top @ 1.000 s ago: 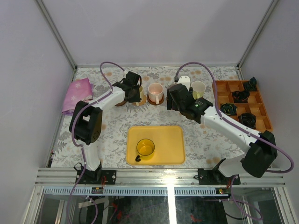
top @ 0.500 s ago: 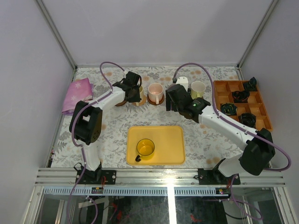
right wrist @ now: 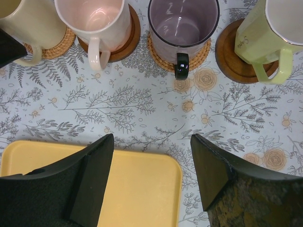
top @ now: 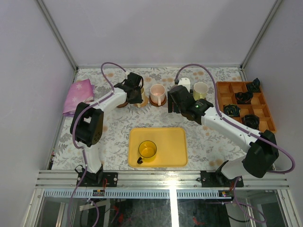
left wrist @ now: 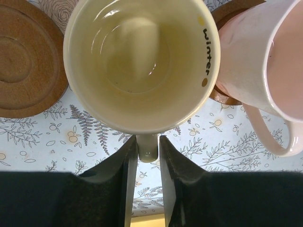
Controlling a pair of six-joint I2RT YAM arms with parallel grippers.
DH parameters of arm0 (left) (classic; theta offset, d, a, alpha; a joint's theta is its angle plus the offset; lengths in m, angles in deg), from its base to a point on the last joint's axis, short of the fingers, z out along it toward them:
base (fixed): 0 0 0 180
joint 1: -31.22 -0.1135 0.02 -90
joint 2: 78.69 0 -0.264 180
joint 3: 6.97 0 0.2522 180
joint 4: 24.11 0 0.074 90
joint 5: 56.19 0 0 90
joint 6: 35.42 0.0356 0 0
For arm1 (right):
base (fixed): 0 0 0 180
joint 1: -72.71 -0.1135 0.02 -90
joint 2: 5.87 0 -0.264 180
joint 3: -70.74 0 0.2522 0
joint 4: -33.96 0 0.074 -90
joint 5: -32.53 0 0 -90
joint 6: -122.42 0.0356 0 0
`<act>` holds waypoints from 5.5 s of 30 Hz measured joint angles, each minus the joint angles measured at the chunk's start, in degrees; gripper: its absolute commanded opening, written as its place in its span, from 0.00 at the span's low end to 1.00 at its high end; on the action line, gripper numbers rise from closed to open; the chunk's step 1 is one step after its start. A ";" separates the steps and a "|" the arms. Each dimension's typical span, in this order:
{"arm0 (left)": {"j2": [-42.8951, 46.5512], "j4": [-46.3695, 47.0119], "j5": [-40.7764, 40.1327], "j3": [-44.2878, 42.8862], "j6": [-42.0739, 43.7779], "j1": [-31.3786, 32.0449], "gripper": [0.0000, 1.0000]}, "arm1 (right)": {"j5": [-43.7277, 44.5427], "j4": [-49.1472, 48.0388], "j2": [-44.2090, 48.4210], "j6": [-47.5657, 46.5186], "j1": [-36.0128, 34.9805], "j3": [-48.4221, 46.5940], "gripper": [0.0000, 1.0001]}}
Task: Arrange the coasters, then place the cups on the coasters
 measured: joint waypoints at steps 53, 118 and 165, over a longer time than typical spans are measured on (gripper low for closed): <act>26.47 -5.62 7.15 16.81 -0.35 2.75 0.99 | -1.01 -0.35 0.46 -0.04 0.00 1.18 0.74; 46.45 -7.10 -8.13 45.18 -19.85 44.83 0.00 | -5.05 -0.96 7.52 1.88 0.00 10.19 0.73; 48.37 3.23 -30.10 33.27 -2.34 7.85 0.00 | -4.79 -3.65 6.95 -1.90 0.00 9.75 0.73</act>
